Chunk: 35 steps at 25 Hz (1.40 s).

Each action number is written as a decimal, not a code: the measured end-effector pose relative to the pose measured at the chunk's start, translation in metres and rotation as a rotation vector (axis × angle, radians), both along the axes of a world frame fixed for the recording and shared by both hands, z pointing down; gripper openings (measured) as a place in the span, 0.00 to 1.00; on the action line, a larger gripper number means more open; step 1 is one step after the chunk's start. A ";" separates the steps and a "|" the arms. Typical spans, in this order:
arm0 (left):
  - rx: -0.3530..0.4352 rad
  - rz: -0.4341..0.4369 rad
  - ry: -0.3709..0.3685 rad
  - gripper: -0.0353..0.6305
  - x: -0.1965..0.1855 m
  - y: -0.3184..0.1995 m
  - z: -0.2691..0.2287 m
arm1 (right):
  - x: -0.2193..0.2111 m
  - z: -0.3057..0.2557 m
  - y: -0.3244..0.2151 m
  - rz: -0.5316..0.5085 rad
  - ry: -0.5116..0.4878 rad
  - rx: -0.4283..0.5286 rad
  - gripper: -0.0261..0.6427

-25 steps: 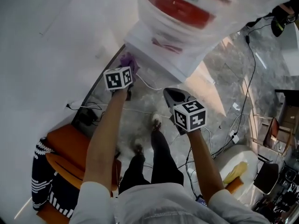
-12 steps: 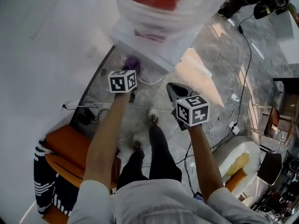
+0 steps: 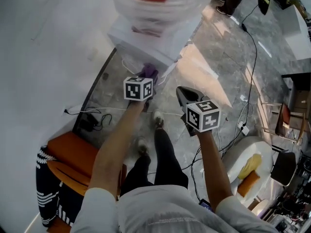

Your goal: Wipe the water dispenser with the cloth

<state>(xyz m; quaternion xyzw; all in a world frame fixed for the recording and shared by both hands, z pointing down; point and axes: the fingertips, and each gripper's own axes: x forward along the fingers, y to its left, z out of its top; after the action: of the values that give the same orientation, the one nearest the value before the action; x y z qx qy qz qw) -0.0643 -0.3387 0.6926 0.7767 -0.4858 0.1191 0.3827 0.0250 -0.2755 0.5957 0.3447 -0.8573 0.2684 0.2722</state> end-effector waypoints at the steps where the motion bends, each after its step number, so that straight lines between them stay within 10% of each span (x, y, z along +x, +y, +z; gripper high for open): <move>1: 0.013 0.033 -0.001 0.13 0.009 0.004 -0.003 | 0.003 -0.002 0.003 0.002 -0.003 0.005 0.06; 11: 0.020 0.064 -0.007 0.13 0.022 0.029 0.002 | 0.014 0.005 0.019 0.018 0.036 -0.008 0.06; 20: -0.094 -0.119 -0.103 0.13 -0.075 0.047 0.035 | -0.022 0.019 0.006 -0.024 -0.008 -0.054 0.06; 35: -0.053 -0.320 -0.167 0.13 -0.196 -0.022 0.137 | -0.054 0.131 -0.031 0.030 -0.043 -0.124 0.06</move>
<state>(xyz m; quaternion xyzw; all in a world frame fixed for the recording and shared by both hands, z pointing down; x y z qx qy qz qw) -0.2607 -0.3605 0.8293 0.6665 -0.6302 0.1334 0.3753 -0.0289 -0.3061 0.7272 0.3345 -0.8394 0.3321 0.2706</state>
